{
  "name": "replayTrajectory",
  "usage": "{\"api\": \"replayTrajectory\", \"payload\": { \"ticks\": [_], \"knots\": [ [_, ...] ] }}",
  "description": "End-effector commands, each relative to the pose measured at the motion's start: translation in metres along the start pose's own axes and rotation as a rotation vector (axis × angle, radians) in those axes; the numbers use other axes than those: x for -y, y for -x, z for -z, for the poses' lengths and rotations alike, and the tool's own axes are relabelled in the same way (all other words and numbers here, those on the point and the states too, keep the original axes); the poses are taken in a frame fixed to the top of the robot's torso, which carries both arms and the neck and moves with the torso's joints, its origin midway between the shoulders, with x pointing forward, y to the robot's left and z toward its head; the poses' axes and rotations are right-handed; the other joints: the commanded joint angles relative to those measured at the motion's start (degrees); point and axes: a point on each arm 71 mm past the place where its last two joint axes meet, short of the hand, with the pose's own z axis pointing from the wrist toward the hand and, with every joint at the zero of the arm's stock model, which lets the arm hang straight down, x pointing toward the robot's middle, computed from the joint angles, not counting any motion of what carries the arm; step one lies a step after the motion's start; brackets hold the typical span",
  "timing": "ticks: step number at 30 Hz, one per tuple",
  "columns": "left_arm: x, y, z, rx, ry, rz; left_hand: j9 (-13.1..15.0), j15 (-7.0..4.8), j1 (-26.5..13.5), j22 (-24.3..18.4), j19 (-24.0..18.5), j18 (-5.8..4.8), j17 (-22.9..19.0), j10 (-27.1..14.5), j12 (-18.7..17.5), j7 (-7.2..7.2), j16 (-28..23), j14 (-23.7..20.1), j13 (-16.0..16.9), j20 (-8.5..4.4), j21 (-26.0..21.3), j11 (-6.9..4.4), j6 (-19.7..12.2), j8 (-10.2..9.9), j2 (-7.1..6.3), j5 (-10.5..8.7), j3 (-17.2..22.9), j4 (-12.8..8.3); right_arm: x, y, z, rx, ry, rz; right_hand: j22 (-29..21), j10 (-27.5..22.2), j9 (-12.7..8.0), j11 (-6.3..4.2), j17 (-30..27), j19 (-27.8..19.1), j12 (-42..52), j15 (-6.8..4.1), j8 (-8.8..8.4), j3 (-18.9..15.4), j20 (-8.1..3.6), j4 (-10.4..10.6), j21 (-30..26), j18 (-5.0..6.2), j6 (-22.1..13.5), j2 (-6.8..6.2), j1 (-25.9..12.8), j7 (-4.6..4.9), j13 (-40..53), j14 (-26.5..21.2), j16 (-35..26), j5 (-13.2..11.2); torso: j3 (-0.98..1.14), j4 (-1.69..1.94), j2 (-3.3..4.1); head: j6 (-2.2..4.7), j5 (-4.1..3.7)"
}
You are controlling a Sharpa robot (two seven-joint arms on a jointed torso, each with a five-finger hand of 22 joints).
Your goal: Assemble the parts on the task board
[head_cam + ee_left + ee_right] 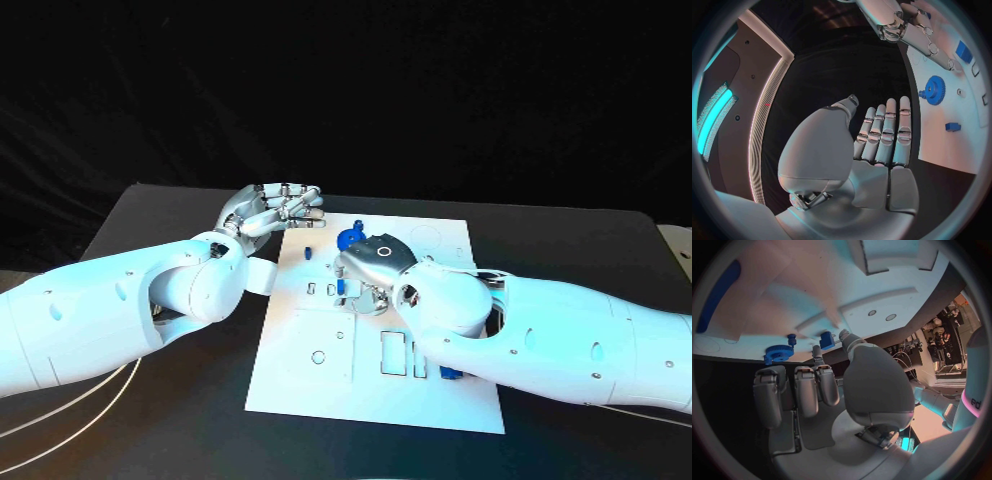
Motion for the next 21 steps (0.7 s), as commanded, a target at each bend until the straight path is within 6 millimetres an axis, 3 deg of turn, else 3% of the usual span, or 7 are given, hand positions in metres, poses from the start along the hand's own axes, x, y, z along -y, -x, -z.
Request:
{"api": "replayTrajectory", "payload": {
  "ticks": [1,2,11,13,15,18,21],
  "knots": [
    [0.001,-0.002,0.0,-0.017,-0.008,0.009,-0.09,0.21,-0.44,-0.05,0.39,0.82,0.05,-0.19,-0.2,1.01,-0.31,-0.14,-0.02,0.11,-0.38,0.29,-0.53,-0.21,0.08,0.13,0.26,0.06,-0.001,0.002,0.0,0.022,0.004,0.01,15.06,1.39,-0.31,0.69,8.26,6.1,-0.56,0.71,-1.06,-6.58,0.49,2.11,0.26,-0.39,-1.19,0.43,1.46,0.41,9.52,4.55,-0.25,-0.82,0.02,0.02,-0.01,-0.02,0.03],
    [0.001,-0.002,0.0,-0.017,-0.008,0.009,-0.09,0.21,-0.44,-0.05,0.39,0.82,0.05,-0.19,-0.2,1.01,-0.31,-0.14,-0.02,0.11,-0.38,0.29,-0.53,-0.21,0.08,0.13,0.26,0.06,-0.001,0.002,0.001,0.029,0.003,0.009,15.06,1.23,-0.49,0.81,8.24,6.1,-0.75,0.83,-1.62,-9.56,0.76,2.31,0.26,-0.39,-1.8,0.77,1.93,0.82,9.35,4.55,-0.26,-0.55,0.02,0.02,-0.01,-0.02,0.03],
    [-0.001,0.0,-0.001,-0.025,0.01,-0.019,-0.07,0.01,-0.84,-0.02,0.89,0.9,0.41,-0.13,-0.33,0.73,-0.05,0.61,0.01,-0.04,-0.23,0.15,-0.51,-0.21,-0.15,0.13,0.11,0.09,0.005,0.016,0.015,0.174,0.018,-0.047,15.06,0.83,-0.64,1.11,7.95,6.1,-1.27,1.03,-2.21,-12.86,1.01,2.41,0.26,-0.39,-2.02,0.93,2.09,0.98,8.88,4.47,-0.36,0.9,0.07,0.01,-0.18,0.03,0.26],
    [-0.002,0.001,-0.001,-0.046,0.026,-0.044,0.07,-0.5,-1.55,0.17,2.27,0.93,1.06,0.75,-0.12,0.55,0.69,2.37,0.13,-0.56,0.38,-0.2,0.02,0.06,-0.37,0.13,-0.28,0.33,0.01,0.023,0.02,0.22,0.031,-0.07,15.06,0.7,-0.68,1.16,7.73,6.1,-1.43,1.07,-2.4,-12.58,1.06,2.36,0.26,-0.39,-2.01,1.39,2.92,1.03,8.73,4.41,-0.45,2.66,0.05,-0.08,-0.28,0.36,0.36],
    [-0.004,0.002,-0.001,-0.082,0.055,-0.087,0.26,-1.45,-2.74,0.54,4.68,0.92,2.27,3.13,0.56,0.18,2.1,5.41,0.41,-1.59,1.53,-0.92,0.62,0.34,-0.68,0.13,-1.06,0.97,0.019,0.03,0.025,0.26,0.042,-0.117,14.96,0.7,-0.52,0.98,7.38,6.0,-1.44,0.94,-2.05,-11.3,1.01,2.25,0.12,-0.35,-1.02,2.32,3.99,0.79,8.7,4.31,-0.6,4.16,0.04,-0.11,-0.43,0.76,0.34],
    [-0.008,0.003,-0.001,-0.132,0.105,-0.154,1.12,-3.41,-4.48,1.54,9.27,0.9,5.25,8.12,2.26,-0.69,5.75,11.45,1.26,-3.73,4.15,-2.41,3.3,1.67,-0.7,0.19,-2.12,2.45,0.041,0.041,0.034,0.296,0.037,-0.213,13.22,-0.04,-0.24,0.46,5.81,4.33,-2.55,0.48,-1.35,-9.34,0.61,2.03,-2.33,0.37,0.51,3.64,5.99,0.26,7.78,3.91,-1.25,5.23,0.12,-0.13,-1.04,0.64,0.4],
    [-0.008,0.003,-0.004,-0.209,0.171,-0.261,2.15,-5.66,-7.89,3.63,14.95,0.82,10.73,13.09,4.65,-1.84,13.51,18.73,2.8,-6.26,8.61,-4.14,5.25,2.68,-0.3,0.22,-3.58,3.11,0.068,0.053,0.046,0.324,-0.007,-0.307,12.63,-0.36,-0.13,0.24,5.4,3.77,-3.03,0.28,-1.03,-8.12,0.39,1.88,-3.21,0.61,1.09,4.42,7.13,0.05,7.39,3.83,-1.46,6.53,0.21,-0.22,-1.67,0.86,0.52]
  ]
}}
